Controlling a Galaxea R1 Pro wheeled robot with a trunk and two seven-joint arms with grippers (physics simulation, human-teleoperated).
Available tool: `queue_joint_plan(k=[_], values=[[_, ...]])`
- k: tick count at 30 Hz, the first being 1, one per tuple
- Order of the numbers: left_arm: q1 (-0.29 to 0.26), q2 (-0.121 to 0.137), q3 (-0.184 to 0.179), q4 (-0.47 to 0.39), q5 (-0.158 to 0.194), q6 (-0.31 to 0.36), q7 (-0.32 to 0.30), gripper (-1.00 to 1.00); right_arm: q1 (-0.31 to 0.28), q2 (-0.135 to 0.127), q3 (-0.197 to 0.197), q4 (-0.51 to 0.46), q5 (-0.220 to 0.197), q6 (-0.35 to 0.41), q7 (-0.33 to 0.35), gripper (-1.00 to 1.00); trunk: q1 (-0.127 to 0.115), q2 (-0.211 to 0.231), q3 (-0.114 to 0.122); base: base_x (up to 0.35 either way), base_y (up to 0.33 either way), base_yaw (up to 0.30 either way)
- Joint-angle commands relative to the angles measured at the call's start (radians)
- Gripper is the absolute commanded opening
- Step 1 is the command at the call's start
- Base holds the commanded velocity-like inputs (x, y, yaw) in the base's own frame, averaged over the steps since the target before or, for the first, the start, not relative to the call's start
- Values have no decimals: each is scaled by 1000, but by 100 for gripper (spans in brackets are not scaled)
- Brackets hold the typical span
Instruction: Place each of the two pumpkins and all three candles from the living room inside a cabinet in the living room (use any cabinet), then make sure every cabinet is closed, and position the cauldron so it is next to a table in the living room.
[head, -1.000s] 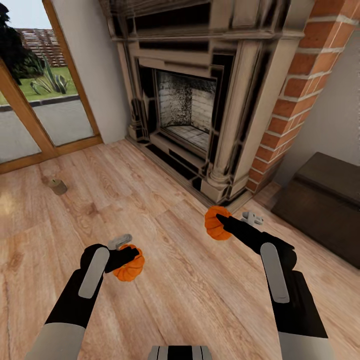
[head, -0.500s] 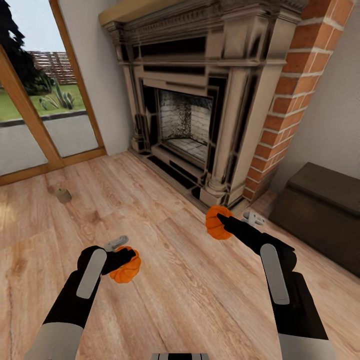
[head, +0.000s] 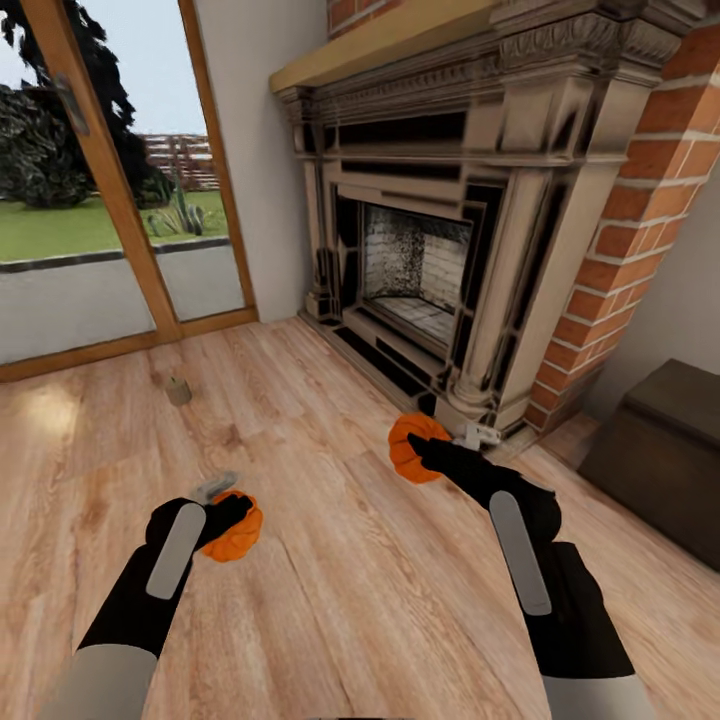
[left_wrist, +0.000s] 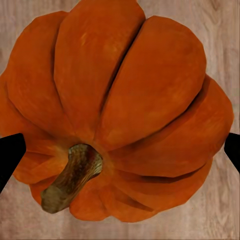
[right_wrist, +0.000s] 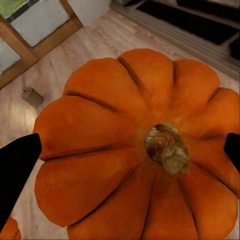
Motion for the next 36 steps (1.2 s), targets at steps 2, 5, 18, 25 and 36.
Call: queue_joint_plan(k=[2,5,18,25,36], values=[[0,28,2,1,19,-12,9,-100,0,0,3,-1,-4,-4,-6,-100,-1,0,5,0,0,266],[0,40,7,1,19,-70,9,-100,1,2,4,-1,-2,-5,-6,-100,-2,1,15,0,0,266],[1,66,17,14,28,-233,6,-100,7,2,5,-1,0,-6,-5,-100,-8,4,55,0,0,261],[0,69,15,13,31,-231,5,-100,7,2,5,-1,0,-8,-3,-100,-11,6,78,-167,0,228],[0,71,15,13,31,-231,4,-100,7,2,5,1,0,-8,-3,-100,-16,8,120,-332,0,167]])
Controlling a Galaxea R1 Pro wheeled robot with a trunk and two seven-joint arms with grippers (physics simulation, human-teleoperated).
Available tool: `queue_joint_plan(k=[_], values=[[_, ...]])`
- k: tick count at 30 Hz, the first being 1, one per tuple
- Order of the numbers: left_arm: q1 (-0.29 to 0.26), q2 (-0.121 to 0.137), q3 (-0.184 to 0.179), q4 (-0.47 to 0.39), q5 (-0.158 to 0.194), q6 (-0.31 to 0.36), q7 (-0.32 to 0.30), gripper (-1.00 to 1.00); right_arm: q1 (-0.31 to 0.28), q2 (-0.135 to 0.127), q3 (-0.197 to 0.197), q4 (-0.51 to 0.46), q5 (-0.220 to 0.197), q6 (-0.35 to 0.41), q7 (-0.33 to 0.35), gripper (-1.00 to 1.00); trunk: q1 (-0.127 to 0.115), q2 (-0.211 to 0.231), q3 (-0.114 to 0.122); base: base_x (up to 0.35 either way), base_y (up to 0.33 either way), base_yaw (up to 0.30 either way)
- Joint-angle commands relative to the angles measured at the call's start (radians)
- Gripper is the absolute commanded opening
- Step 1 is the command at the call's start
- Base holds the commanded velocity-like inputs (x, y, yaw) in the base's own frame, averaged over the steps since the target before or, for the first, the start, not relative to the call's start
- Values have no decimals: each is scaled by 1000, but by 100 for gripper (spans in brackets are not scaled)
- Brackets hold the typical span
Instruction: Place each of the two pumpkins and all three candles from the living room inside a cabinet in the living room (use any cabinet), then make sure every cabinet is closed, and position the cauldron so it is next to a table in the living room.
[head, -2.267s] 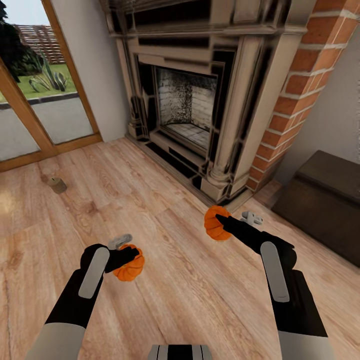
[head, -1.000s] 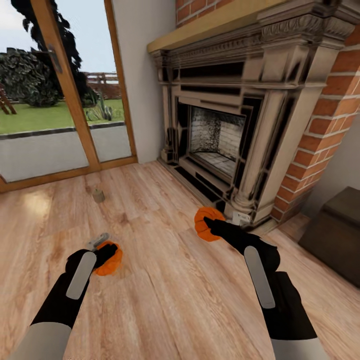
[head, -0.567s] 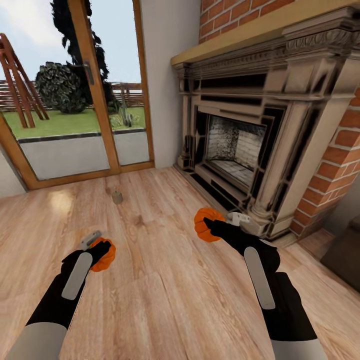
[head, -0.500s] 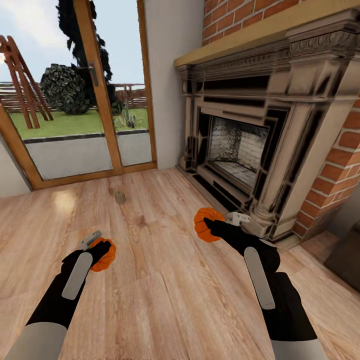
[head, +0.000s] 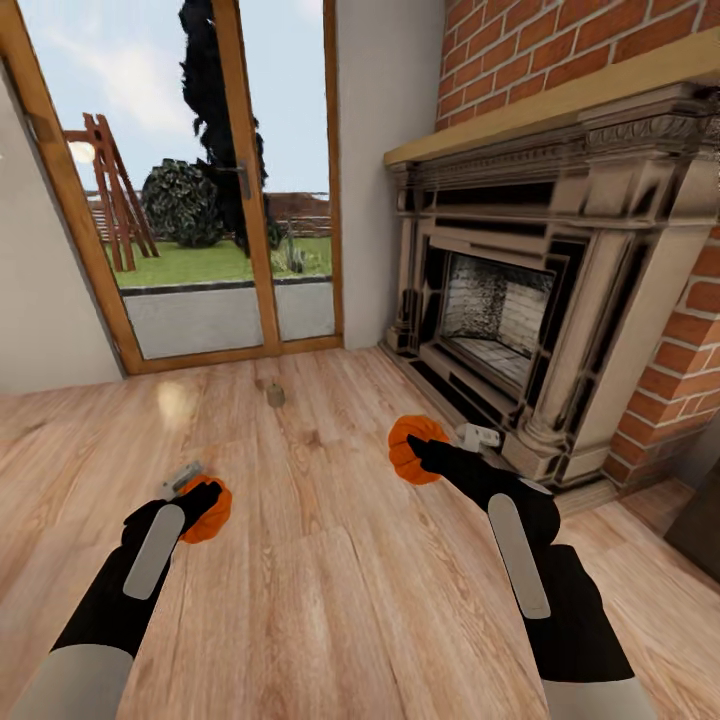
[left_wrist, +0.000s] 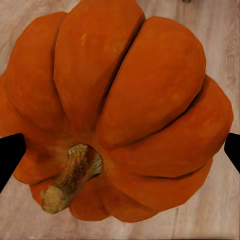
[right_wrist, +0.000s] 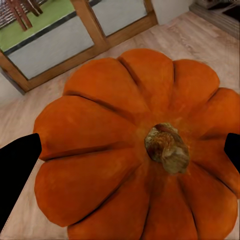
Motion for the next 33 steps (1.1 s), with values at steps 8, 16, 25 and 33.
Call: queue_joint_plan(k=[8,16,25,33], values=[[0,-3,-1,-1,6,2,9,-100,5,0,1,-1,-11,4,-6,-100,-4,1,30,-304,0,244],[0,-6,-3,0,5,3,10,-100,5,-4,50,15,-11,-21,-6,-100,-6,2,46,-31,0,195],[-1,-7,-4,4,6,1,10,-100,5,-4,52,19,-9,-25,-6,-100,-6,2,46,-42,10,10],[-1,-11,-5,16,6,1,10,-100,5,-6,50,20,-8,-30,-6,-100,-6,2,46,-305,96,0]])
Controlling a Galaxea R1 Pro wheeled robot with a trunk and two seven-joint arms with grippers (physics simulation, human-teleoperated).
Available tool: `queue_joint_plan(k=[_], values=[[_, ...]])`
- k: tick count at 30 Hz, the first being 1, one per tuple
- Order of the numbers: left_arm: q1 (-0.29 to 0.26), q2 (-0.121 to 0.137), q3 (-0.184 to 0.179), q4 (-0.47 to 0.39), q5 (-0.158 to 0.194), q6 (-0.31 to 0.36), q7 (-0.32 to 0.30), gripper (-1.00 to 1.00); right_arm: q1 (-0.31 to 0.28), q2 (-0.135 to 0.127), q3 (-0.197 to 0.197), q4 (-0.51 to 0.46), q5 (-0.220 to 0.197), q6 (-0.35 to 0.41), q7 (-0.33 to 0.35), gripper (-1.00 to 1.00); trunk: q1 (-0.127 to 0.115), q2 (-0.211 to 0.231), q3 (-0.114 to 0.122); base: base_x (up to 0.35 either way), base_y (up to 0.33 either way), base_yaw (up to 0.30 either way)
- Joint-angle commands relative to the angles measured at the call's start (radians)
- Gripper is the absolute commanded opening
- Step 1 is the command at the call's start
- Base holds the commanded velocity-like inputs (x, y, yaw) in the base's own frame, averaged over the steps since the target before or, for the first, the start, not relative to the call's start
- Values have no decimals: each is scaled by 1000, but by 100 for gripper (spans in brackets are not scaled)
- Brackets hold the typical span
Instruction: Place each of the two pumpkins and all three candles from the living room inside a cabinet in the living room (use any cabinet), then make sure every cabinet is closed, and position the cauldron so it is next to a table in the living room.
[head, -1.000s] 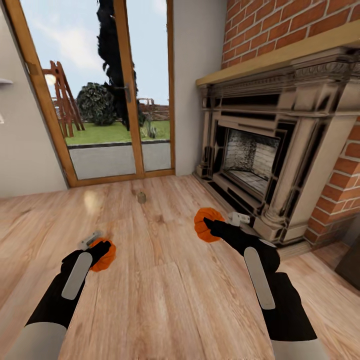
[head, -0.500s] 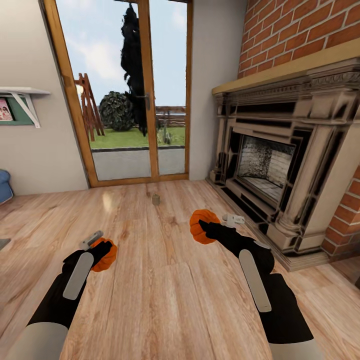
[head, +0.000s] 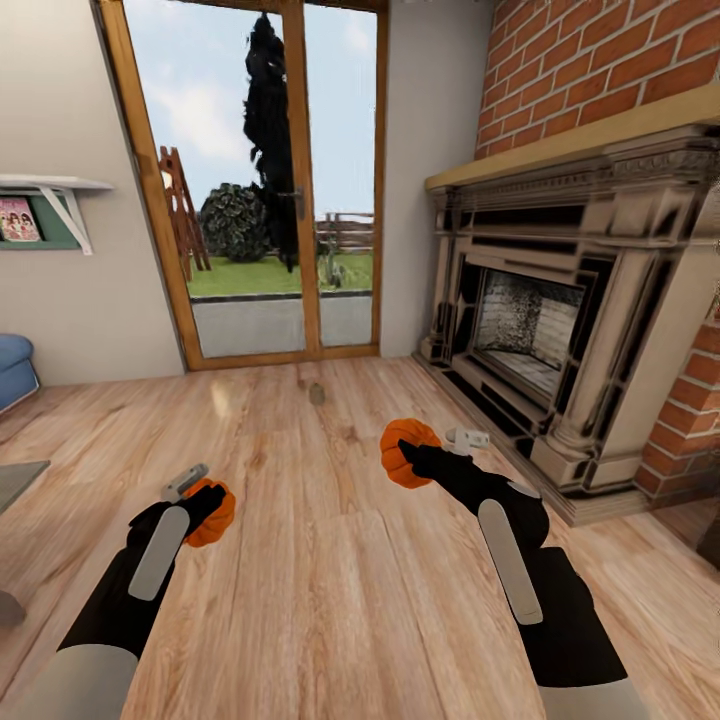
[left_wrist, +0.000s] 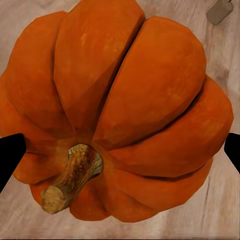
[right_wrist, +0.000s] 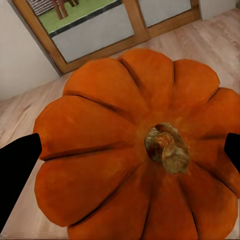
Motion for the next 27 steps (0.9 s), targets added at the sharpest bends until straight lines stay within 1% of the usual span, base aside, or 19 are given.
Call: queue_joint_plan(k=[1,9,15,24,27], values=[[-1,0,0,-1,8,2,8,-100,-1,0,0,-1,-9,4,-6,-100,-1,-1,-1,-326,105,0],[0,-2,-1,1,9,2,8,-100,-1,0,0,-1,-10,4,-6,-100,-1,-1,-1,-329,95,0],[0,-2,-1,2,9,2,8,-100,-1,0,0,4,-10,4,-6,-100,-1,-1,-1,-336,12,0],[-1,-2,-2,2,9,2,8,-100,-1,0,-1,17,-10,4,-4,-100,-1,-1,1,-308,-167,-45],[0,-2,-2,2,9,2,8,-100,-1,-9,0,15,-10,5,-3,-100,-1,-1,1,-288,-209,-126]])
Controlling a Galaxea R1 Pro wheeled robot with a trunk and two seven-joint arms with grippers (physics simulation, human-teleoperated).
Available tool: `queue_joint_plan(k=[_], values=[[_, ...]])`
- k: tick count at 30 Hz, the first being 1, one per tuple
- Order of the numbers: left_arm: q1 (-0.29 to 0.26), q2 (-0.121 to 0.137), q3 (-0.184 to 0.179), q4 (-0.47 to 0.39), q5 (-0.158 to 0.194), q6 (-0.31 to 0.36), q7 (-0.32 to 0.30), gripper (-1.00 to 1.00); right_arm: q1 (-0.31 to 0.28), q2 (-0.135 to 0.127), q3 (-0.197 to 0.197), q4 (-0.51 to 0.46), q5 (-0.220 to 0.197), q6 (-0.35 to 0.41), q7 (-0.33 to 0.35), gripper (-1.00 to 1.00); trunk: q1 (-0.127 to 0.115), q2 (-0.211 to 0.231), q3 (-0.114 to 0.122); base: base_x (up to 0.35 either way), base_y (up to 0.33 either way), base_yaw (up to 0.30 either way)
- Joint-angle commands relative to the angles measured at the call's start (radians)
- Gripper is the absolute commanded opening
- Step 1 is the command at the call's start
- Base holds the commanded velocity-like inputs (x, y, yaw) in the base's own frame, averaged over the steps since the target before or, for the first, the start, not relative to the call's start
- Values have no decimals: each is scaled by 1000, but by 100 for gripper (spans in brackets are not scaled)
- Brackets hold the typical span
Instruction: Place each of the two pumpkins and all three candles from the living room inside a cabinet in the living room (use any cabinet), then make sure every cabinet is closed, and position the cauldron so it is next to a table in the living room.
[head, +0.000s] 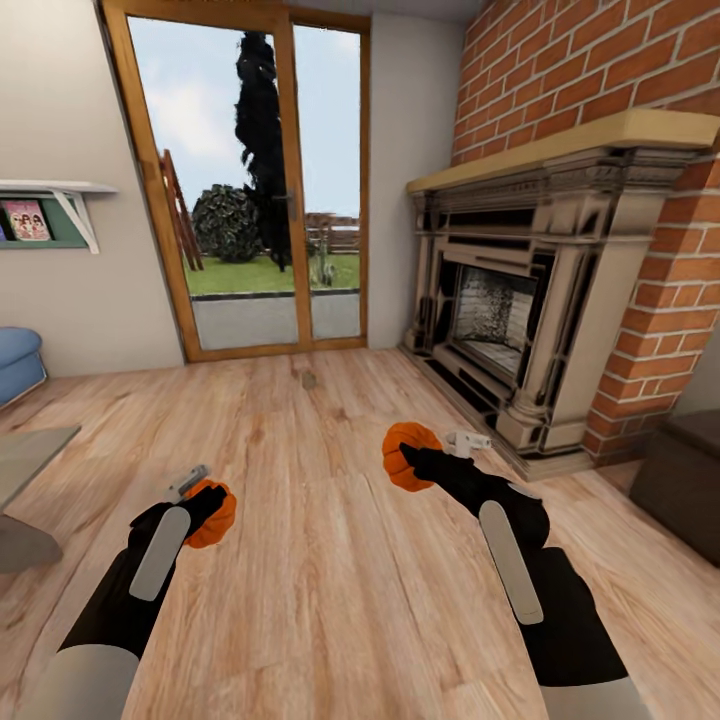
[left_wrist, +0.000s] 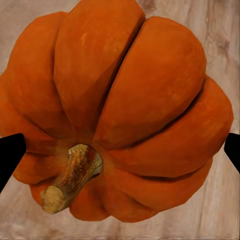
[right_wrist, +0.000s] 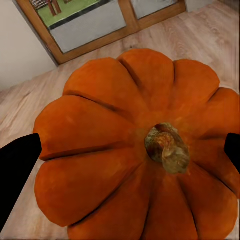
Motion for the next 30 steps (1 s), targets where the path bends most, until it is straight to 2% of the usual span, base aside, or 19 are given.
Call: queue_joint_plan(k=[1,8,24,28,30], values=[[-1,0,0,-2,7,2,8,-100,-1,-3,1,-2,-14,3,-5,-100,-1,-1,-1,-287,-210,-148],[-1,0,0,3,7,2,8,-100,-1,-10,1,-2,-15,3,-4,-100,-1,-1,-1,-298,-176,-89],[-1,0,0,14,6,1,8,-100,-1,-10,2,-1,-15,3,-4,-100,-1,-1,-1,-334,-75,-2],[-1,-12,-6,10,1,2,8,-100,-1,-10,2,-2,-15,3,-4,-100,-1,-1,-1,-152,-48,0],[-1,-18,-7,7,0,2,8,-100,-1,-10,2,-2,-15,3,-4,-100,-2,0,7,-29,-9,0]])
